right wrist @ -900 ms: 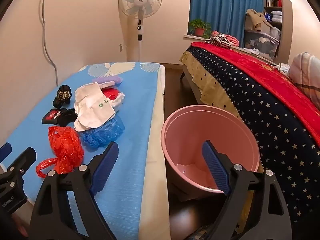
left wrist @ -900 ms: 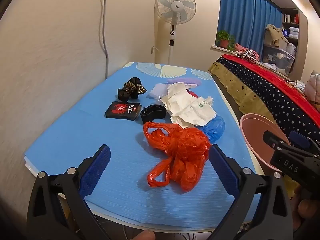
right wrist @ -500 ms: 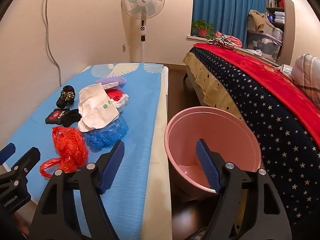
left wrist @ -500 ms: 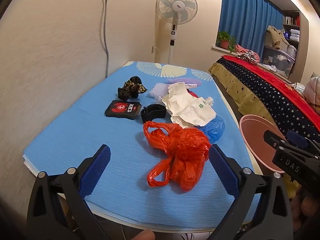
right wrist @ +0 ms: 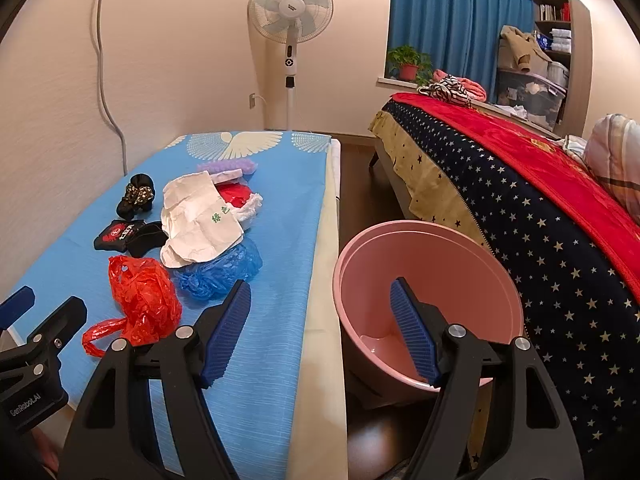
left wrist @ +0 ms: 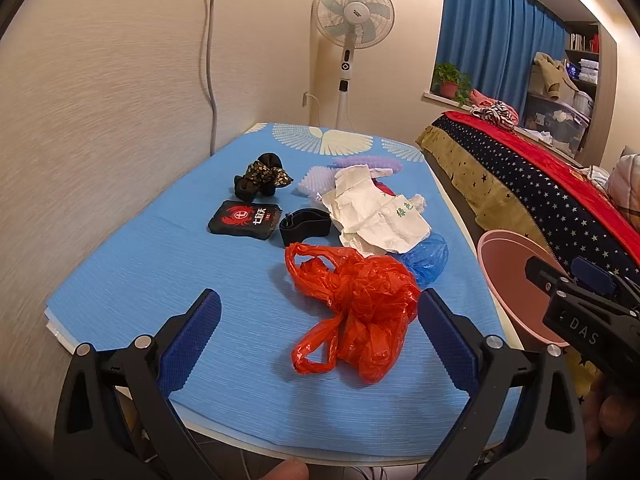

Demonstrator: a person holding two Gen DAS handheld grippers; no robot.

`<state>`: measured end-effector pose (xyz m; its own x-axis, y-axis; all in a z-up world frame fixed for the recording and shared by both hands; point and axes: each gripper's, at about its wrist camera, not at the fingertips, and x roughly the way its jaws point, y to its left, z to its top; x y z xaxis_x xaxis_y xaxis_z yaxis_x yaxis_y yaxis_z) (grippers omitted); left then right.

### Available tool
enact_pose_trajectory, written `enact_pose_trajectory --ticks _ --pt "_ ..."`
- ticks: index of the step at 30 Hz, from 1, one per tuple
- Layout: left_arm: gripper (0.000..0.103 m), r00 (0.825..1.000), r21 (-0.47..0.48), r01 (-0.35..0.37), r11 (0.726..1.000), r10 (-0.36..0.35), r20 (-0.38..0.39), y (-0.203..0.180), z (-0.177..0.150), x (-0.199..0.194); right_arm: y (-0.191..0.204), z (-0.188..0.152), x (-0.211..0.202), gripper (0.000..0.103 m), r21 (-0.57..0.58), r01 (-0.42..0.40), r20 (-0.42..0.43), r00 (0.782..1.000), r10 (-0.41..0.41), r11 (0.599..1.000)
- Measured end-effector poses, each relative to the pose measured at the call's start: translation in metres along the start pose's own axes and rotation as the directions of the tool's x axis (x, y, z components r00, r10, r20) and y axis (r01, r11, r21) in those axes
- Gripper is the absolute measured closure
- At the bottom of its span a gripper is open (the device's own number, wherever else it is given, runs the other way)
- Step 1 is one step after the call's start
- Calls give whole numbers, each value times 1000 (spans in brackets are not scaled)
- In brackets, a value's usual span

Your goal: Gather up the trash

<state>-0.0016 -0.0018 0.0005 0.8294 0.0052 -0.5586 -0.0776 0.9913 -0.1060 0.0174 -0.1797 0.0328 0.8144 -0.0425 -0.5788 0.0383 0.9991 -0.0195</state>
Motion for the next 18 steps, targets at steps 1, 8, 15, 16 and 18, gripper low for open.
enact_pose_trajectory --ticks 1,8,15,16,18 --pt "8 1000 -1 0 1000 0 0 0 0 0 0 0 0 32 -1 0 1 1000 0 1000" --pt "8 1000 -1 5 1000 -5 3 -1 0 0 0 1 -1 31 -2 -1 3 1000 1 1000" --pt "8 1000 -2 5 1000 -5 2 0 0 0 0 2 -1 32 -2 -2 6 1000 2 1000" --pt "8 1000 -4 4 1000 -4 2 0 0 0 1 2 -2 31 -3 -3 7 1000 3 1000" --pt "8 1000 -2 5 1000 -5 0 0 0 0 1 2 -2 31 -3 -2 7 1000 2 1000"
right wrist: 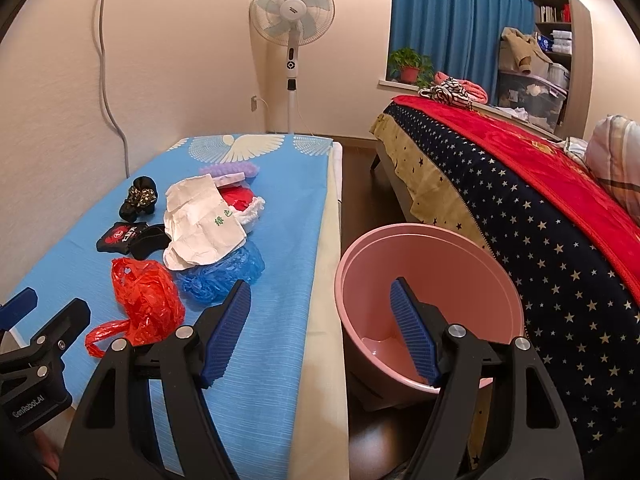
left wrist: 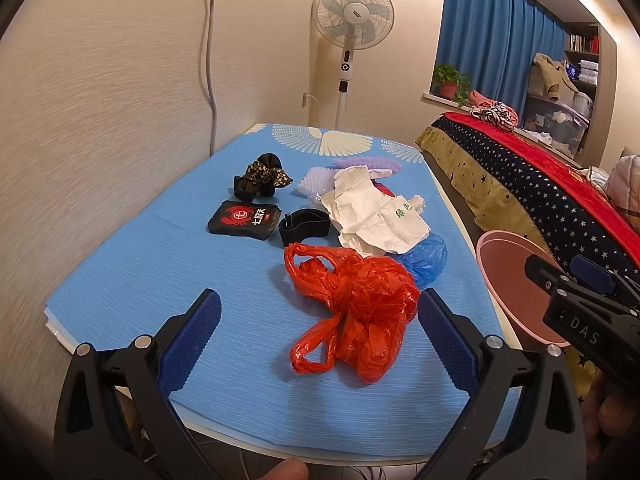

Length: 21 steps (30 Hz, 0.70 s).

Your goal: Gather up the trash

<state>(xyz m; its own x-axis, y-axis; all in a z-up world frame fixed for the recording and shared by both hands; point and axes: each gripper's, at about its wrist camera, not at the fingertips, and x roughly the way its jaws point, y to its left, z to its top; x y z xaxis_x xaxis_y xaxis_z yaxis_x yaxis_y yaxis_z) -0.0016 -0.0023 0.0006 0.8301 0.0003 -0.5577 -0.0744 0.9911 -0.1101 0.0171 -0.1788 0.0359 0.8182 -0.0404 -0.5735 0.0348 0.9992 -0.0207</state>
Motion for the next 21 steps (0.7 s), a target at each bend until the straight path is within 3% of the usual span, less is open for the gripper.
enact_pose_trajectory --ticks 21 --pt "8 1000 -4 1 1000 -1 2 1 1 -2 2 2 -1 32 -2 -3 4 1000 3 1000"
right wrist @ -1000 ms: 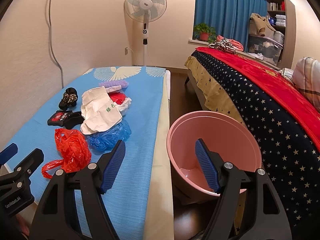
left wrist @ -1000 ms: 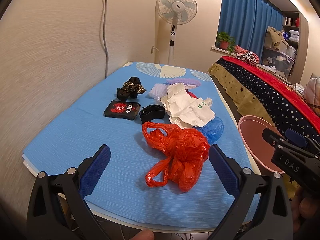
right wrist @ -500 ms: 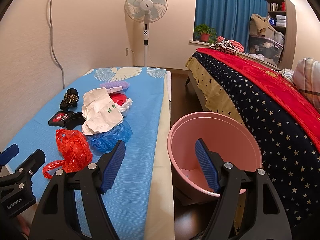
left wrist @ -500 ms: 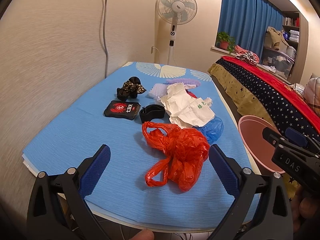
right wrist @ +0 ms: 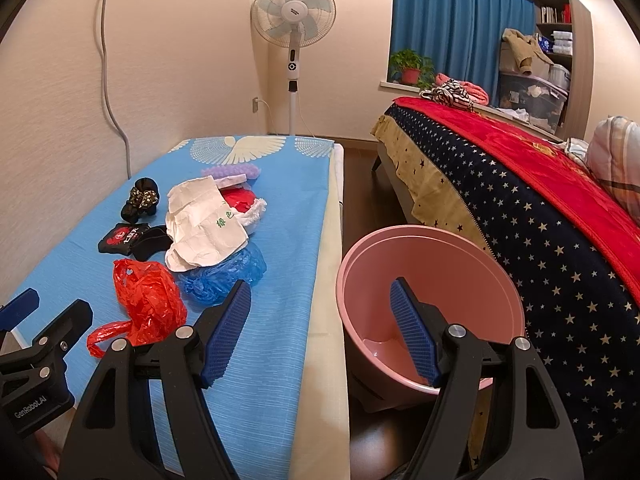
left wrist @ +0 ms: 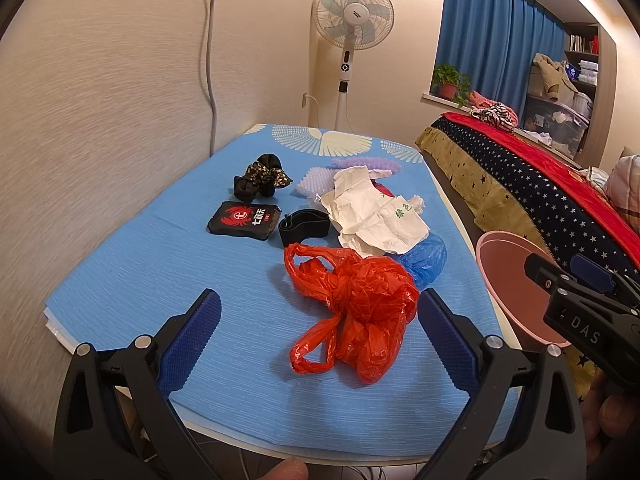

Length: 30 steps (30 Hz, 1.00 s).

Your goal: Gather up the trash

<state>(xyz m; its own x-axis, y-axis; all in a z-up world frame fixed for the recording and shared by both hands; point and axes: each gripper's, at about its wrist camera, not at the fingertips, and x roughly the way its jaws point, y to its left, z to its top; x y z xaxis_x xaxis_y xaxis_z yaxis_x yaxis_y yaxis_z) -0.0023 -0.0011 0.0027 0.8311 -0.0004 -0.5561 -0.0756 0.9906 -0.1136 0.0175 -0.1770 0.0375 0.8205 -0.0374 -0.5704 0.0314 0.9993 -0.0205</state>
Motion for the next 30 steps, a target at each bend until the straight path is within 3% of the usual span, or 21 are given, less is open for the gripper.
enact_pose_trajectory --ticks 22,30 --pt "8 1000 -14 4 1000 -4 4 0 1 -1 0 1 0 35 5 -5 2 1000 5 1000" --pt "8 999 -19 45 999 -45 -18 -12 1 5 -12 13 -7 38 49 -14 25 1000 13 999"
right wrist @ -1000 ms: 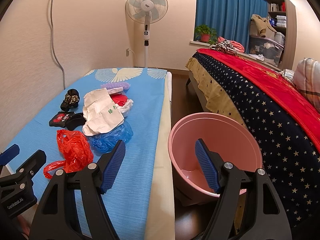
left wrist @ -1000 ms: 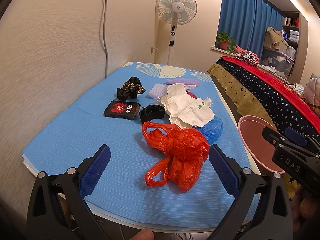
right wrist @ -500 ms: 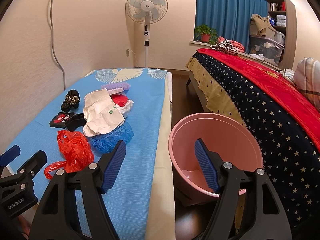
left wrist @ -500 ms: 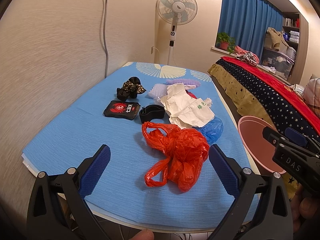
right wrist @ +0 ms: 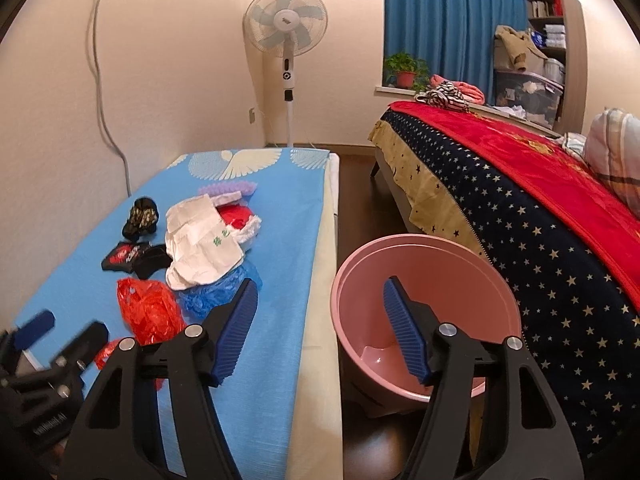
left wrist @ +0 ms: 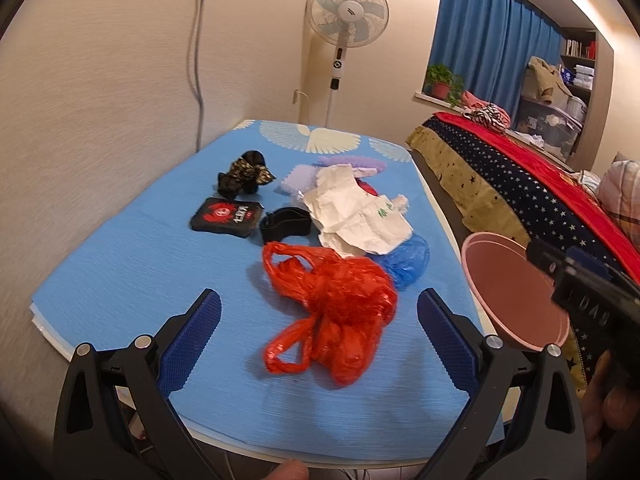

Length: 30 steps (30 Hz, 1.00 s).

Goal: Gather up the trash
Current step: 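Grasp the red plastic bag with the left tool while the right tool grasps the blue plastic bag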

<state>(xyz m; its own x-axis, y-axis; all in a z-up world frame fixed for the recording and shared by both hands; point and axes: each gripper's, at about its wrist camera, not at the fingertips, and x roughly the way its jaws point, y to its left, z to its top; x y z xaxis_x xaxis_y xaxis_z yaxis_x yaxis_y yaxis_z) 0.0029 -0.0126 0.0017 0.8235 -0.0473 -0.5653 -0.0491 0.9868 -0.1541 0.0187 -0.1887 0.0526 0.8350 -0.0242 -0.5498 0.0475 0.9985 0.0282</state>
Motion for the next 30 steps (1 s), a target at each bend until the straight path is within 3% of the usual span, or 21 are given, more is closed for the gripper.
enact_pose_trajectory --ticks 8,14,20,26,30 --pt "9 999 -5 -8 1000 8 -35 -9 1 16 -13 4 6 42 44 -7 -7 1000 7 999" --pt "19 997 48 18 999 -14 -78 -29 -1 32 -22 3 15 47 67 -10 -26 1000 12 998" --pt "38 987 64 -20 998 30 -158 -31 -8 53 -27 1 26 50 83 -11 -44 999 14 996" --pt "76 981 37 -16 999 23 -194 -20 -10 58 -26 3 39 55 108 -48 -64 996 55 993" --pt "84 982 26 -14 1000 19 -189 -16 -9 55 -23 4 49 59 143 -92 -79 991 104 985"
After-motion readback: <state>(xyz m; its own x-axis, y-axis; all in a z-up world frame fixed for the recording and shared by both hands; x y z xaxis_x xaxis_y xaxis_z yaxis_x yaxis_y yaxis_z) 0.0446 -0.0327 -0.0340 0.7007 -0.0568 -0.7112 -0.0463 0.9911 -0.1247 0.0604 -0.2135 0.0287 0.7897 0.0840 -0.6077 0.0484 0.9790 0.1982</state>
